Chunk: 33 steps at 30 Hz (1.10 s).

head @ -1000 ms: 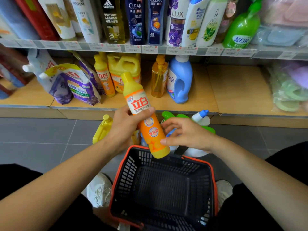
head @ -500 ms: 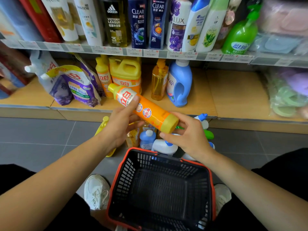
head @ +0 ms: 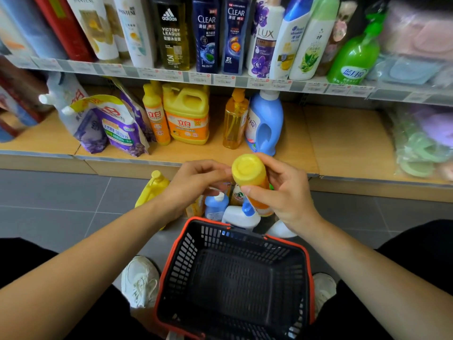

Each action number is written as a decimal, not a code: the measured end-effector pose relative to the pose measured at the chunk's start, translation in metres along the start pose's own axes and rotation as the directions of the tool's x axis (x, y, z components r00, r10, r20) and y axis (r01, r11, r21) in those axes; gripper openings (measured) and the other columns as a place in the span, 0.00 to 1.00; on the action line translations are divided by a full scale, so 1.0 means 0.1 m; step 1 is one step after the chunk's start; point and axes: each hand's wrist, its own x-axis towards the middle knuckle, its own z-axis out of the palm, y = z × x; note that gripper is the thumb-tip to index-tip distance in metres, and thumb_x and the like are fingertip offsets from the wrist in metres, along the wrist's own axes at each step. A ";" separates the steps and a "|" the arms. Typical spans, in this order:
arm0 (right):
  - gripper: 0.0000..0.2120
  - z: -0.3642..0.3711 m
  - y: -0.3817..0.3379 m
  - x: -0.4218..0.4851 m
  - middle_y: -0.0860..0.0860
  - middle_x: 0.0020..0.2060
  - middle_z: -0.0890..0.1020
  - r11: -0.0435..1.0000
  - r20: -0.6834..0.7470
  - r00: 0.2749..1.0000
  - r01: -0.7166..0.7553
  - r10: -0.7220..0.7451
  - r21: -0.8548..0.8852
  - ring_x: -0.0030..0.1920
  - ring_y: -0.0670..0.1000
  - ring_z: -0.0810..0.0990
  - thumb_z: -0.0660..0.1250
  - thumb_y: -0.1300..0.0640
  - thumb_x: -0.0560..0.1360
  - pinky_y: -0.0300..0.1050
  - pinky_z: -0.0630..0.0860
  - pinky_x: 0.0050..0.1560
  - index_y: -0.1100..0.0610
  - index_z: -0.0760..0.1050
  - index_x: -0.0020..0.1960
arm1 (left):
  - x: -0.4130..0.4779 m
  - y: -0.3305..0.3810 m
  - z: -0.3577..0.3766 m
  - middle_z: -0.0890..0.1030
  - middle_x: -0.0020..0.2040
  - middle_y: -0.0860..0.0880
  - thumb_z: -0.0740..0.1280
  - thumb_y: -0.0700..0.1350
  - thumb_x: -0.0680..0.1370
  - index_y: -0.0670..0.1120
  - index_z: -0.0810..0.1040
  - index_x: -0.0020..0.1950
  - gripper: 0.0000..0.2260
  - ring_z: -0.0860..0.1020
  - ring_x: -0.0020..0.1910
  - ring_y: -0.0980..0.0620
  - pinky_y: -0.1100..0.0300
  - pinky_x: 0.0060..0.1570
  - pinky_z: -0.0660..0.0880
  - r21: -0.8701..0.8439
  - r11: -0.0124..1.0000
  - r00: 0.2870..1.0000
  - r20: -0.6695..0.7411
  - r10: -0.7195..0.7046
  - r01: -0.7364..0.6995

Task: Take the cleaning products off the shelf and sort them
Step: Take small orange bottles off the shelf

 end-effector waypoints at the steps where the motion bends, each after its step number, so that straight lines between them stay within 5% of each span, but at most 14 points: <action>1: 0.21 0.00 0.00 0.00 0.50 0.51 0.86 1.000 0.005 1.000 -0.005 0.005 -0.022 0.53 0.47 0.82 0.79 0.55 0.66 0.42 0.78 0.56 0.42 0.81 0.58 | -0.01 0.03 0.02 0.87 0.42 0.48 0.71 0.48 0.78 0.48 0.87 0.48 0.06 0.84 0.41 0.54 0.65 0.39 0.78 -0.056 0.997 0.999 0.012 0.048 -0.047; 7: 0.25 0.08 0.01 -0.02 0.52 0.53 0.85 0.997 0.051 0.999 -0.007 0.011 -0.082 0.55 0.50 0.83 0.81 0.54 0.64 0.48 0.79 0.60 0.42 0.81 0.59 | -0.09 0.12 0.10 0.82 0.38 0.48 0.76 0.52 0.74 0.46 0.85 0.45 0.10 0.79 0.37 0.55 0.61 0.37 0.78 0.000 0.974 0.974 -0.015 0.225 -0.225; 14: 0.28 0.12 0.02 -0.05 0.52 0.55 0.85 0.967 0.066 0.997 -0.027 0.045 -0.252 0.58 0.53 0.82 0.83 0.58 0.64 0.58 0.77 0.61 0.55 0.81 0.62 | -0.15 0.11 0.08 0.82 0.41 0.40 0.79 0.51 0.69 0.41 0.82 0.47 0.16 0.80 0.37 0.48 0.54 0.36 0.78 0.069 0.973 0.973 -0.044 0.226 -0.222; 19: 0.26 0.14 0.03 -0.02 0.52 0.50 0.86 0.960 0.042 0.996 -0.068 0.083 -0.272 0.54 0.53 0.83 0.84 0.60 0.62 0.58 0.79 0.57 0.55 0.83 0.59 | -0.22 0.12 0.07 0.86 0.45 0.48 0.81 0.47 0.68 0.45 0.85 0.52 0.15 0.84 0.44 0.50 0.50 0.47 0.82 0.207 0.909 0.925 -0.044 0.378 -0.361; 22: 0.26 0.15 0.03 0.00 0.49 0.49 0.87 0.963 0.015 0.998 -0.059 0.065 -0.264 0.52 0.50 0.85 0.84 0.60 0.61 0.52 0.81 0.56 0.46 0.82 0.56 | -0.26 0.14 0.08 0.86 0.50 0.50 0.80 0.46 0.69 0.46 0.86 0.55 0.16 0.84 0.49 0.50 0.46 0.49 0.82 0.317 0.840 0.882 -0.023 0.470 -0.440; 28: 0.24 0.15 0.07 0.07 0.46 0.48 0.87 0.975 0.058 0.991 -0.107 0.120 -0.196 0.52 0.44 0.85 0.83 0.60 0.62 0.41 0.80 0.56 0.48 0.82 0.56 | -0.26 0.16 -0.11 0.84 0.60 0.45 0.74 0.41 0.76 0.41 0.87 0.55 0.09 0.82 0.59 0.48 0.46 0.57 0.78 0.505 0.530 0.707 0.266 0.655 -0.681; 33: 0.32 0.15 0.13 0.12 0.45 0.56 0.84 0.980 0.012 0.987 -0.156 0.158 -0.127 0.58 0.42 0.83 0.81 0.56 0.63 0.40 0.79 0.59 0.43 0.75 0.65 | -0.22 0.09 -0.23 0.85 0.58 0.46 0.73 0.34 0.76 0.40 0.86 0.56 0.09 0.82 0.60 0.48 0.50 0.60 0.78 0.566 0.473 0.679 0.227 0.698 -0.675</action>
